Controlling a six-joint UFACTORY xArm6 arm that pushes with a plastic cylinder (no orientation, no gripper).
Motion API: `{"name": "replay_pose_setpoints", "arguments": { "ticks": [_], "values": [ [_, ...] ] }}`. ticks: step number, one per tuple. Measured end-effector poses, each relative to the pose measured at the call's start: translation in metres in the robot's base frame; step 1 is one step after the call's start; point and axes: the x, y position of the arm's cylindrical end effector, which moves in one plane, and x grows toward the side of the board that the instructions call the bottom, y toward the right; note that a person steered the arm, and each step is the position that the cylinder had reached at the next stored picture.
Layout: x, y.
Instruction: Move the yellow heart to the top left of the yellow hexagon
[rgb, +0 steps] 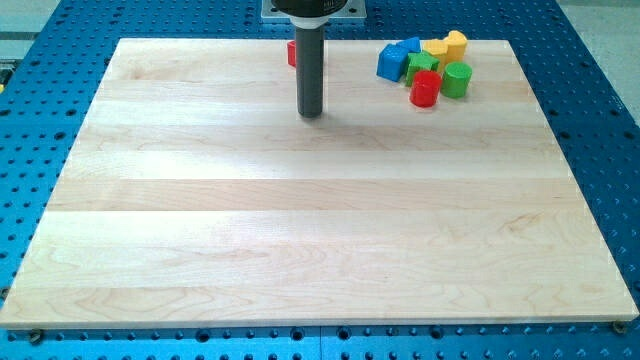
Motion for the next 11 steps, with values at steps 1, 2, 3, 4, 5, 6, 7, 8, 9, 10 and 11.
{"name": "replay_pose_setpoints", "arguments": {
  "ticks": [1, 2, 3, 4, 5, 6, 7, 8, 9, 10, 11],
  "values": [
    [0.000, 0.000],
    [0.001, 0.000],
    [0.025, 0.012],
    [0.067, 0.067],
    [0.077, 0.179],
    [0.057, 0.263],
    [-0.009, 0.301],
    [-0.039, 0.301],
    [-0.040, 0.301],
    [-0.043, 0.295],
    [-0.050, 0.269]
  ]
}}
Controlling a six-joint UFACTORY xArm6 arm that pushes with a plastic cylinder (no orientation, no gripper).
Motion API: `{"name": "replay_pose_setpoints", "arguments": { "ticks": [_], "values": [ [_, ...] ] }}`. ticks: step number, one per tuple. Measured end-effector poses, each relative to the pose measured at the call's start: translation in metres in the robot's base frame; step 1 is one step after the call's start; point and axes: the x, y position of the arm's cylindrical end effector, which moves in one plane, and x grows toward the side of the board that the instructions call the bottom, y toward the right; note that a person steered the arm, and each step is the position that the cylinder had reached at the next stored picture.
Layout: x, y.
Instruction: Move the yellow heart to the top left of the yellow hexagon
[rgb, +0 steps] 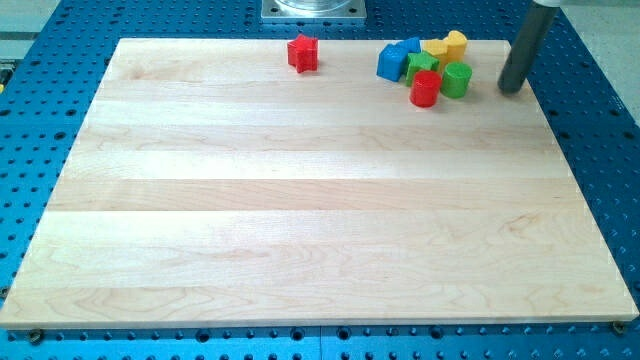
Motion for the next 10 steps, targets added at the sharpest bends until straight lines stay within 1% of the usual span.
{"name": "replay_pose_setpoints", "arguments": {
  "ticks": [1, 2, 4, 5, 6, 8, 10],
  "values": [
    [-0.009, -0.026],
    [-0.026, -0.044],
    [-0.072, -0.058],
    [-0.075, -0.043],
    [-0.099, -0.031],
    [-0.101, -0.038],
    [-0.101, -0.096]
  ]
}}
